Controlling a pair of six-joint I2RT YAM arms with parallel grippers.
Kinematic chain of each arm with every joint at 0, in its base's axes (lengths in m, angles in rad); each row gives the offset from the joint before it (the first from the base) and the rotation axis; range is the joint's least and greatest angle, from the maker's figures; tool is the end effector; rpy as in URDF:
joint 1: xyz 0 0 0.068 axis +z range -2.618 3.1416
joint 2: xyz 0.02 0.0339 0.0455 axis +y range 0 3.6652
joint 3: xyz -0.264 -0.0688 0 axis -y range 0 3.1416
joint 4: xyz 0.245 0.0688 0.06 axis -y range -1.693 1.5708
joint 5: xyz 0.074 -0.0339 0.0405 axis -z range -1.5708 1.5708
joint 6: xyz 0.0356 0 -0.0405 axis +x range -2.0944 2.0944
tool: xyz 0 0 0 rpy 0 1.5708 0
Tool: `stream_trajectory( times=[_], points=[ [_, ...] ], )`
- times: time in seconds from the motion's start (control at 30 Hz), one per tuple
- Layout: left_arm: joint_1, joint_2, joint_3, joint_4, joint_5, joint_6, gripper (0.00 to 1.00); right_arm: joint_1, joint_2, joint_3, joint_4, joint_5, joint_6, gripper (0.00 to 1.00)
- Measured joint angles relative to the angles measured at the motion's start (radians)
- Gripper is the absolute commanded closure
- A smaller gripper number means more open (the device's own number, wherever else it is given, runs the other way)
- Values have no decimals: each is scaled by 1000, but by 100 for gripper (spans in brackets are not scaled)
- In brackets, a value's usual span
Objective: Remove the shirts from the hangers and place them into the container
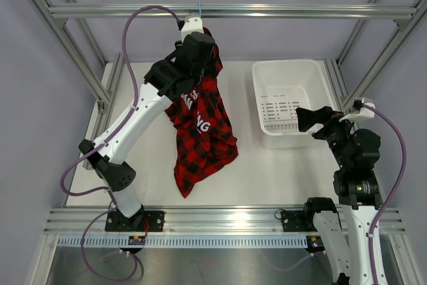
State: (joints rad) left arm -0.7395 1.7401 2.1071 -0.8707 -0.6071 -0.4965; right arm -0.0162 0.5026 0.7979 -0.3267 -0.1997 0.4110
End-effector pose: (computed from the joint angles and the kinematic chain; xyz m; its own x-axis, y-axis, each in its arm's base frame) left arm 0.2812 -0.2290 0.4678 -0.4014 -0.1634 -0.9012 -0.0078 0.9845 -0.1751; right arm 0.1145 0.0052 0.3660 -0.1016 0.3933 -0.9138 -0.1546 0.9011 0.4050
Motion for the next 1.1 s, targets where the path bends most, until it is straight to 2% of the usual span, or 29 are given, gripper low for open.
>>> stream_trajectory(
  times=[0.07,0.53,0.57,0.63,0.8,0.93,1.1],
  points=[
    [-2,0,-10,-5,-8,-5,52,0,-3,0,0,0,0,1],
    [-51,-54,-96,12,-72,-11,52,0,-17,0,0,-1,0,0],
    [-54,-59,-96,12,-76,-11,51,0,-18,0,0,-2,0,1],
    [-59,-66,-95,12,-84,-10,42,0,-18,0,-1,-2,0,1],
    [-67,-67,-66,5,-105,10,35,0,-18,0,-1,-3,0,1],
    [-68,-70,-44,5,-122,21,39,0,-18,0,-1,-3,0,0],
    [-70,-71,-44,3,-127,26,39,0,-18,0,0,-4,0,1]
  ],
)
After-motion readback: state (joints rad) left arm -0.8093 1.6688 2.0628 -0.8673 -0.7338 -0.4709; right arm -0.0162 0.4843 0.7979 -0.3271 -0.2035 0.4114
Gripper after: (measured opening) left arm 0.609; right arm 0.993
